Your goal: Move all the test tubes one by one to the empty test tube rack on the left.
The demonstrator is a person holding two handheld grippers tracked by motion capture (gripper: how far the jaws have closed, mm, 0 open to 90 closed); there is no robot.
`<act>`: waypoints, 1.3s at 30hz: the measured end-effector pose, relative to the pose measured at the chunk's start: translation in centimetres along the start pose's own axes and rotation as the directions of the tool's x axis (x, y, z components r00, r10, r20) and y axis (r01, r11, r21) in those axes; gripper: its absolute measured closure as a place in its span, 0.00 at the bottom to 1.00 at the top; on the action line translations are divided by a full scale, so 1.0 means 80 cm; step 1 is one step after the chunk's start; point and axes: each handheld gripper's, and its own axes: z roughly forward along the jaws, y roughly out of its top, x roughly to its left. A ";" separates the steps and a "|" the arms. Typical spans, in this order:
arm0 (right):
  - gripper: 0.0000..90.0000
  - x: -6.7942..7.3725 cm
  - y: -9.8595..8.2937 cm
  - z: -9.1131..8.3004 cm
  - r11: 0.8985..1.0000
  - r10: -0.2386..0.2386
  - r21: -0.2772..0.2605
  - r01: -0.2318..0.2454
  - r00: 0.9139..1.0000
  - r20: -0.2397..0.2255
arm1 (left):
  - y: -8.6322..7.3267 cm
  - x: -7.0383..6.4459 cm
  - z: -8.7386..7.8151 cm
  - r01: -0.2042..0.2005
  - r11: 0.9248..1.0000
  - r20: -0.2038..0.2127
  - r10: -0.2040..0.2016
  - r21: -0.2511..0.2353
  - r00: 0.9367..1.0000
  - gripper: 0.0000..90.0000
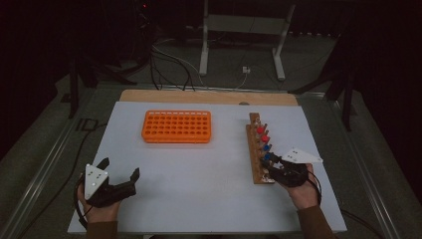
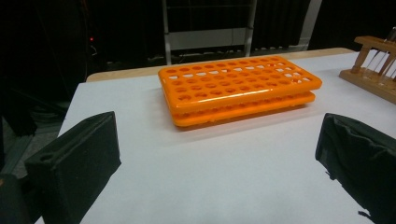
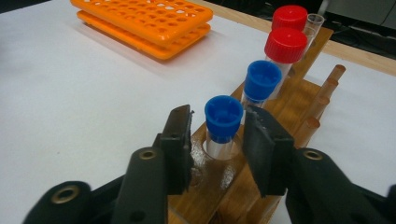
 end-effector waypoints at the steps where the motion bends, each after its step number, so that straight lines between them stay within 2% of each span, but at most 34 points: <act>1: 0.73 0.000 0.000 0.002 1.000 -0.002 0.002 0.002 1.000 0.002 | 0.000 0.000 0.000 -0.001 1.000 0.000 0.001 0.001 1.000 0.01; 3: 0.73 0.000 0.000 0.003 1.000 0.003 0.003 -0.003 1.000 0.000 | 0.000 0.000 0.001 -0.001 1.000 0.002 0.001 0.003 1.000 0.01; 8: 0.84 0.000 0.000 0.008 1.000 0.006 0.015 -0.006 1.000 0.023 | 0.000 -0.001 0.001 -0.001 1.000 0.007 0.001 0.002 1.000 0.01; 15: 0.84 0.001 0.003 0.006 1.000 -0.004 0.012 0.003 1.000 0.024 | 0.000 -0.001 0.001 -0.003 1.000 0.007 0.003 0.004 1.000 0.01; 27: 0.84 -0.001 0.029 -0.013 1.000 0.016 0.021 -0.017 1.000 0.008 | -0.001 -0.002 0.002 -0.007 1.000 0.010 0.007 0.013 1.000 0.01; 30: 0.84 -0.004 0.040 -0.022 1.000 0.026 0.008 -0.026 1.000 0.003 | -0.001 -0.002 0.002 -0.006 1.000 0.012 0.006 0.017 1.000 0.01; 39: 0.85 -0.006 0.067 -0.040 1.000 0.001 -0.031 0.000 1.000 0.014 | -0.001 -0.004 0.005 -0.008 1.000 0.006 0.008 0.006 1.000 0.01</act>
